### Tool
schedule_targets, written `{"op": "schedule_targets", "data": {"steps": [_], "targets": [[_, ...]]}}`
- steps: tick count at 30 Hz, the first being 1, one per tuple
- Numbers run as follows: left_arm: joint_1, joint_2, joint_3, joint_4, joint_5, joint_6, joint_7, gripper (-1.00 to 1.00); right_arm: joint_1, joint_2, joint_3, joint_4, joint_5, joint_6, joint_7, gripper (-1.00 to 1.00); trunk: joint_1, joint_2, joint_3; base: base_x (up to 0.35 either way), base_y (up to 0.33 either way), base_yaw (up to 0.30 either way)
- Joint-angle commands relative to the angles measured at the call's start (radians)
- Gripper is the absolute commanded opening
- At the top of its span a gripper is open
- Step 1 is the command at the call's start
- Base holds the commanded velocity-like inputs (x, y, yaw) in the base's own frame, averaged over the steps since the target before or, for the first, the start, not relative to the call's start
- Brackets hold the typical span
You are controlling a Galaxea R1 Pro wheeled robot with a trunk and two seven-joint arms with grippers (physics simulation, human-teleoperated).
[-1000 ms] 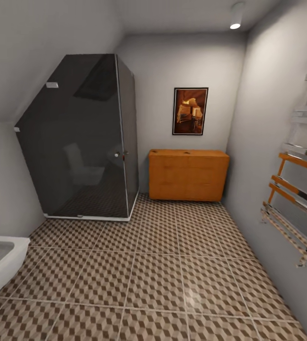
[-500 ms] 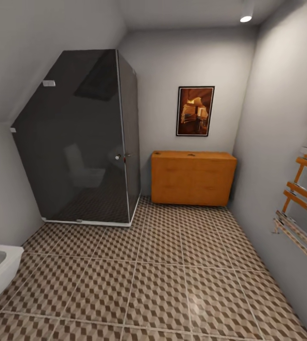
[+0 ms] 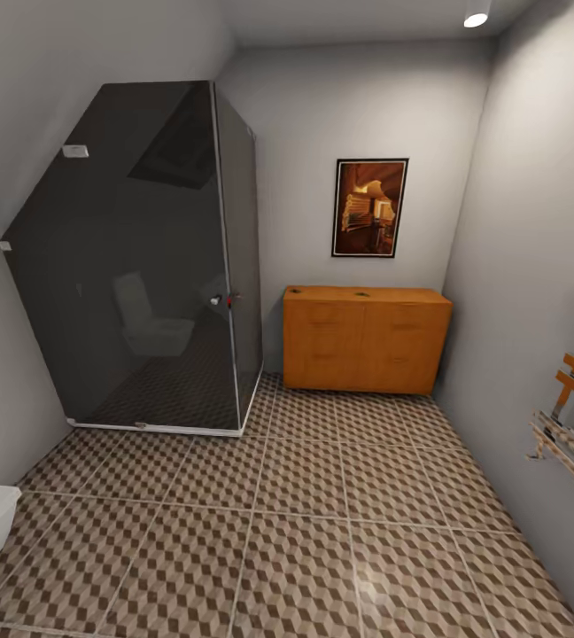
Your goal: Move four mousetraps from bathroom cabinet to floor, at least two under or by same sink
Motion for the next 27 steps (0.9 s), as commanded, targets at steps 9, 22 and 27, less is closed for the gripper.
{"op": "schedule_targets", "data": {"steps": [9,22,27], "targets": [[-0.001,-0.001,0.007,0.001,0.004,-0.005,0.0,1.0,-0.001,0.0,-0.006,0.003,-0.002,-0.007,0.0,1.0,0.001,-0.001,-0.001,0.323,0.0,0.0],[-0.002,-0.001,0.006,0.0,0.003,-0.005,0.0,1.0,-0.001,-0.001,-0.006,0.003,-0.002,-0.007,-0.001,1.0,0.001,-0.001,-0.001,0.323,0.0,0.0],[-0.001,-0.001,0.006,-0.001,0.003,-0.005,0.0,1.0,-0.001,-0.001,-0.006,0.003,-0.002,-0.007,-0.001,1.0,0.001,-0.001,-0.001,0.323,0.0,0.0]]}}
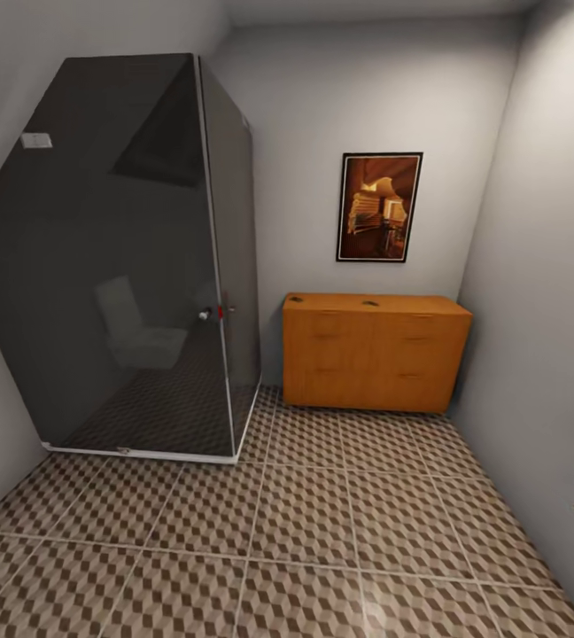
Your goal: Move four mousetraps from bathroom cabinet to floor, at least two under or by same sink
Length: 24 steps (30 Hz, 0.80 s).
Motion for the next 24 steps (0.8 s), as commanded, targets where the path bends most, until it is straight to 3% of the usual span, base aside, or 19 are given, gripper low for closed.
{"op": "schedule_targets", "data": {"steps": [1,24], "targets": [[-0.001,-0.001,0.006,0.001,0.004,-0.004,0.0,1.0,-0.001,0.0,-0.006,0.003,-0.001,-0.007,0.0,1.0,0.001,-0.001,-0.001,0.323,0.0,0.0],[-0.001,0.0,0.004,0.001,0.004,-0.005,0.0,1.0,-0.001,0.001,-0.006,0.003,-0.003,-0.007,-0.002,1.0,0.001,-0.001,0.0,0.323,0.0,-0.021]]}}
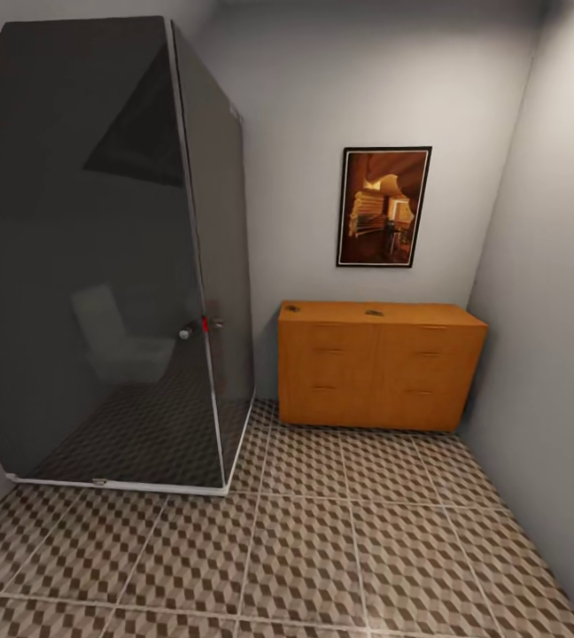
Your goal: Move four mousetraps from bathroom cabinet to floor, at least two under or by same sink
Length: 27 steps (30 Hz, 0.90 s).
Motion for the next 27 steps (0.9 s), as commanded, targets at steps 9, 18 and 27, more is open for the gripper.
{"op": "schedule_targets", "data": {"steps": [9,18,27], "targets": [[-0.001,-0.001,0.006,0.001,0.004,-0.004,0.0,1.0,-0.001,0.0,-0.006,0.003,-0.003,-0.006,-0.001,1.0,0.001,-0.001,0.003,0.323,0.0,-0.177],[0.0,-0.001,0.007,0.001,0.005,-0.004,0.0,1.0,-0.001,0.0,-0.006,0.003,-0.003,-0.006,0.0,1.0,0.001,-0.001,0.004,0.323,-0.002,-0.043],[0.0,0.0,0.008,0.001,0.005,-0.005,0.0,1.0,-0.001,0.0,-0.006,0.003,-0.003,-0.006,0.0,1.0,0.001,-0.001,0.004,0.323,-0.066,-0.002]]}}
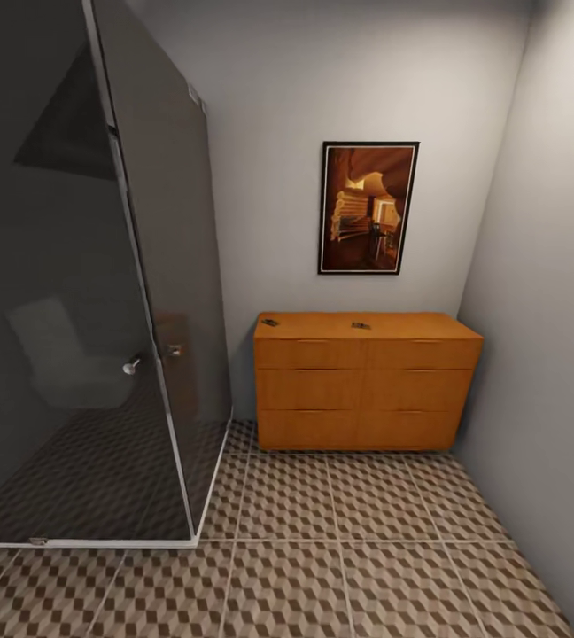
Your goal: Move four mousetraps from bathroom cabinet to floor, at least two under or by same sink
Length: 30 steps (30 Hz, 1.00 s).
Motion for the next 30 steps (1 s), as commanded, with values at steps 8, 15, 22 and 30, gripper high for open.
{"op": "schedule_targets", "data": {"steps": [8,15,22,30], "targets": [[-0.001,-0.001,0.008,0.001,0.004,-0.005,0.0,1.0,-0.001,0.0,-0.005,0.003,-0.002,-0.007,0.0,1.0,0.001,-0.001,-0.001,0.323,-0.076,0.0],[-0.001,0.0,0.008,0.001,0.006,-0.01,0.0,1.0,-0.001,0.0,-0.005,0.003,-0.002,-0.007,0.0,1.0,0.001,-0.001,-0.001,0.318,-0.098,0.0],[-0.001,0.001,0.009,0.001,0.007,-0.013,0.0,1.0,-0.001,0.0,-0.005,0.003,-0.001,-0.007,0.001,1.0,0.001,-0.001,-0.001,0.308,-0.123,0.0],[-0.001,0.001,0.011,0.001,0.007,-0.014,0.0,1.0,-0.001,0.0,-0.005,0.003,-0.001,-0.007,0.001,1.0,0.001,-0.001,-0.001,0.304,-0.134,0.0]]}}
